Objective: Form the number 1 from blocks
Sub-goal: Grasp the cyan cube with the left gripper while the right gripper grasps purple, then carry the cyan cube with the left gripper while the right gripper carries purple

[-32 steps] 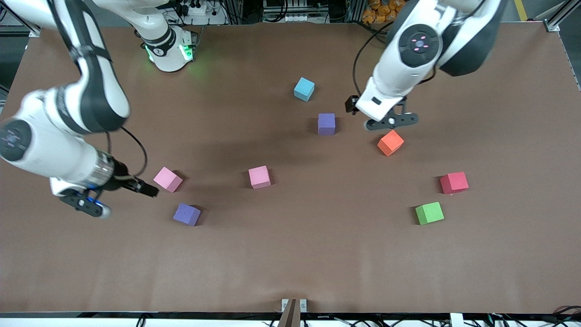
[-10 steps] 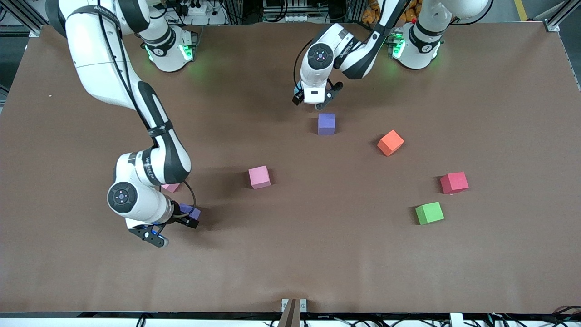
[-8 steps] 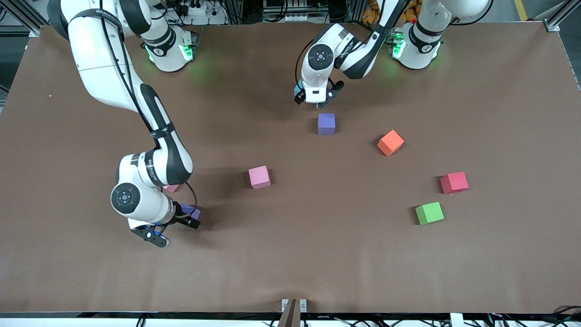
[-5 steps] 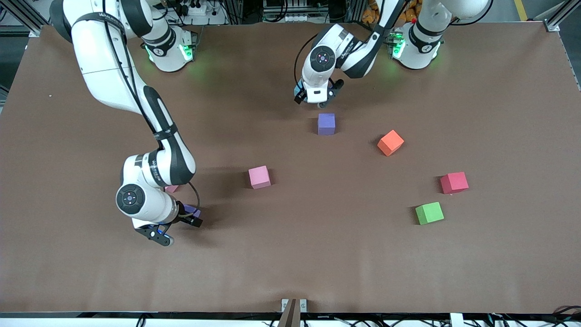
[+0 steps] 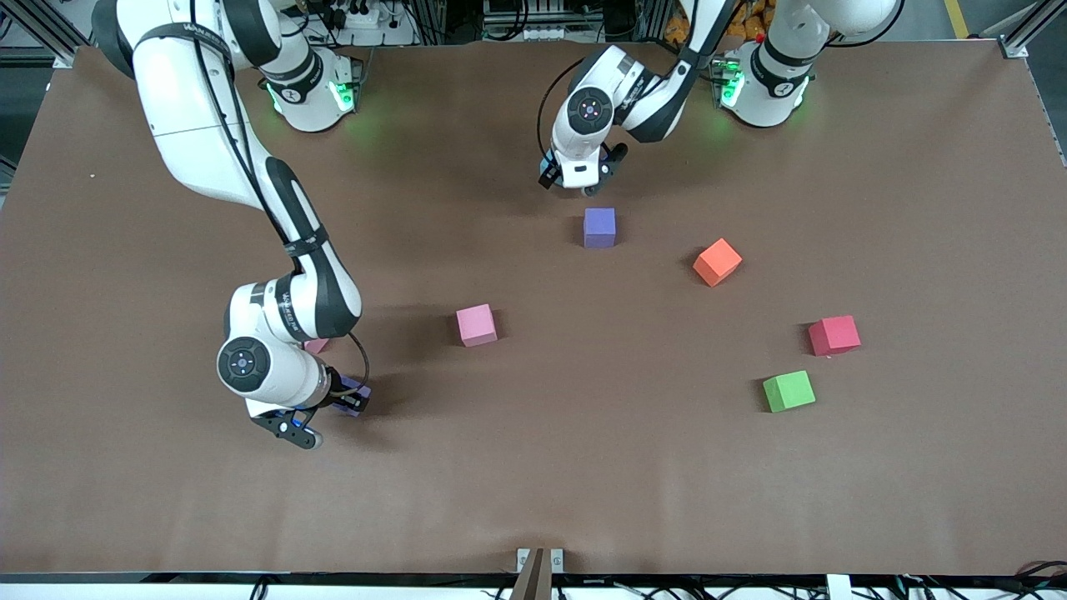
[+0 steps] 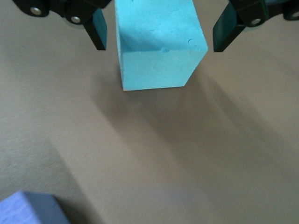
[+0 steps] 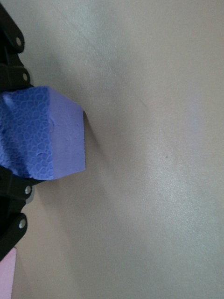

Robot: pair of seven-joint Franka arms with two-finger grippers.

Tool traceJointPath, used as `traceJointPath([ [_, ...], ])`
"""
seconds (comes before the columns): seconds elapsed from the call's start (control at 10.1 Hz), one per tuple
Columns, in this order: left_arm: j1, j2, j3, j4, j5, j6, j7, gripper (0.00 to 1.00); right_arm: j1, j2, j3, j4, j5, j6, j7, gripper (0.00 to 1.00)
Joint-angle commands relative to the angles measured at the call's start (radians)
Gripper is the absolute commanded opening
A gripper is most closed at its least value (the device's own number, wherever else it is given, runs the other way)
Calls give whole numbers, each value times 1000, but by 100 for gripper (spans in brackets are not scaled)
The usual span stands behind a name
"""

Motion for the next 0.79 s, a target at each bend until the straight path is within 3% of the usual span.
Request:
traceJointPath([
  [0.0, -25, 8, -11, 1, -25, 41, -2, 30, 15, -94, -14, -77, 12, -1, -36, 60],
  [0.1, -30, 5, -13, 8, -16, 44, 13, 0, 15, -126, -14, -100, 12, -3, -52, 61],
  [0.69, -38, 19, -13, 99, 200, 53, 273, 0, 70, -302, -29, -243, 14, 10, -15, 61],
])
